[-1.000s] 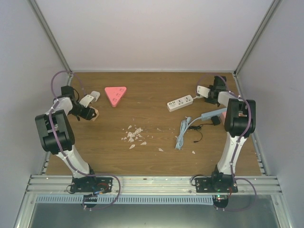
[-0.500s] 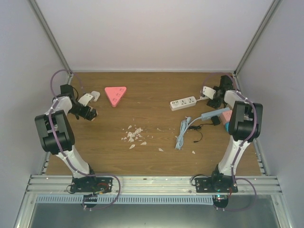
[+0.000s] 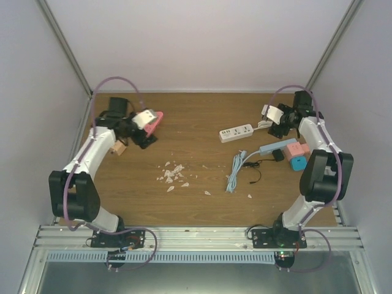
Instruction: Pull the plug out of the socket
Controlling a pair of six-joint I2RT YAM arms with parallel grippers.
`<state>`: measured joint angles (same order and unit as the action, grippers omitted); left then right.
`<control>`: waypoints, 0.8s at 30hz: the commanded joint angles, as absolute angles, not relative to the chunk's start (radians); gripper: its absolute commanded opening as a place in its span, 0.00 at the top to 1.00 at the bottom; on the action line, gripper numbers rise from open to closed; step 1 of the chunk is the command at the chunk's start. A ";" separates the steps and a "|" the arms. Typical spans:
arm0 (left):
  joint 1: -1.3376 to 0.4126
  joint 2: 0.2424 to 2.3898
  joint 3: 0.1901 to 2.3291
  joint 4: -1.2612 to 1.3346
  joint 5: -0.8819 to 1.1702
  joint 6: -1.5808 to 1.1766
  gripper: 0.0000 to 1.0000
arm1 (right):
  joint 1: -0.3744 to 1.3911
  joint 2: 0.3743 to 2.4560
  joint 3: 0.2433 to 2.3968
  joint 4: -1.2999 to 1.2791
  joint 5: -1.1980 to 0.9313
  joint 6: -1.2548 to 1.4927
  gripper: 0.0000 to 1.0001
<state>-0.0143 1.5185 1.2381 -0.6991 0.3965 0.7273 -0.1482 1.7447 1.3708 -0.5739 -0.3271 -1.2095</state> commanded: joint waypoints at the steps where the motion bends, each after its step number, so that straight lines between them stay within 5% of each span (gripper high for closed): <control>1: -0.236 1.486 1.243 -0.665 0.471 0.581 0.01 | -0.174 1.669 1.322 -0.684 -0.407 -1.245 0.10; 12: -0.722 1.690 1.278 -0.485 0.412 0.394 0.01 | -0.292 1.632 1.265 -0.738 -0.435 -1.259 0.10; 24: -0.948 1.983 1.433 -0.402 0.390 0.339 0.01 | -0.341 1.598 1.164 -0.704 -0.395 -1.303 0.11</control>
